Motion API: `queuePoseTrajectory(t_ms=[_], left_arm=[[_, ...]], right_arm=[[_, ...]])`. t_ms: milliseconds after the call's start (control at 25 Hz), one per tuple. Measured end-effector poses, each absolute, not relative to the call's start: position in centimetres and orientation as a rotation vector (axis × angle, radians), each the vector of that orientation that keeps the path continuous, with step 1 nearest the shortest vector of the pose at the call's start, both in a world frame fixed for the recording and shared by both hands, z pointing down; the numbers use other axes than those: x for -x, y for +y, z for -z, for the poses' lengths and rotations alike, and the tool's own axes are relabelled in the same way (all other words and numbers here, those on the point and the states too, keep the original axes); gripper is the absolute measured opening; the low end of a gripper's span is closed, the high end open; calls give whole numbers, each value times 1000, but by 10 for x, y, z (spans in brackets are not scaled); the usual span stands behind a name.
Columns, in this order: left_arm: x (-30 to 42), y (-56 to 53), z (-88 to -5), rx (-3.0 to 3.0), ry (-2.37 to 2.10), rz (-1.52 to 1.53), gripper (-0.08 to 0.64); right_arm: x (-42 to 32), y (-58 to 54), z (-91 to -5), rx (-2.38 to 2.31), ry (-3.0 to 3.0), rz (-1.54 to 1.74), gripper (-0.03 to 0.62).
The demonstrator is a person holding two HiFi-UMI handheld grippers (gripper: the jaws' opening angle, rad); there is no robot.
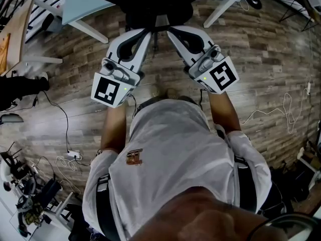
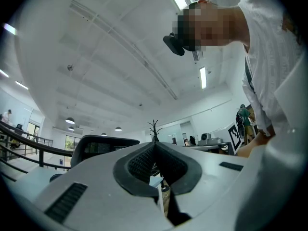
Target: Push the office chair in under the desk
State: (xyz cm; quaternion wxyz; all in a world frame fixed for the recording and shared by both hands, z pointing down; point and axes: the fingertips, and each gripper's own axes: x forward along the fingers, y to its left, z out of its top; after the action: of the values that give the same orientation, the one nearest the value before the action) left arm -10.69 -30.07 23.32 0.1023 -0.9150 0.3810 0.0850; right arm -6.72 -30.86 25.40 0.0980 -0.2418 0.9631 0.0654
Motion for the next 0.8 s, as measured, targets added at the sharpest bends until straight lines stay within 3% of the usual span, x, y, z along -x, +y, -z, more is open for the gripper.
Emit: queuePoseTrajectory(t_ms=[800], left_arm=[[105, -301, -232, 2714, 1106, -255, 18]], right_arm=[[69, -309, -252, 703, 2866, -199, 32]])
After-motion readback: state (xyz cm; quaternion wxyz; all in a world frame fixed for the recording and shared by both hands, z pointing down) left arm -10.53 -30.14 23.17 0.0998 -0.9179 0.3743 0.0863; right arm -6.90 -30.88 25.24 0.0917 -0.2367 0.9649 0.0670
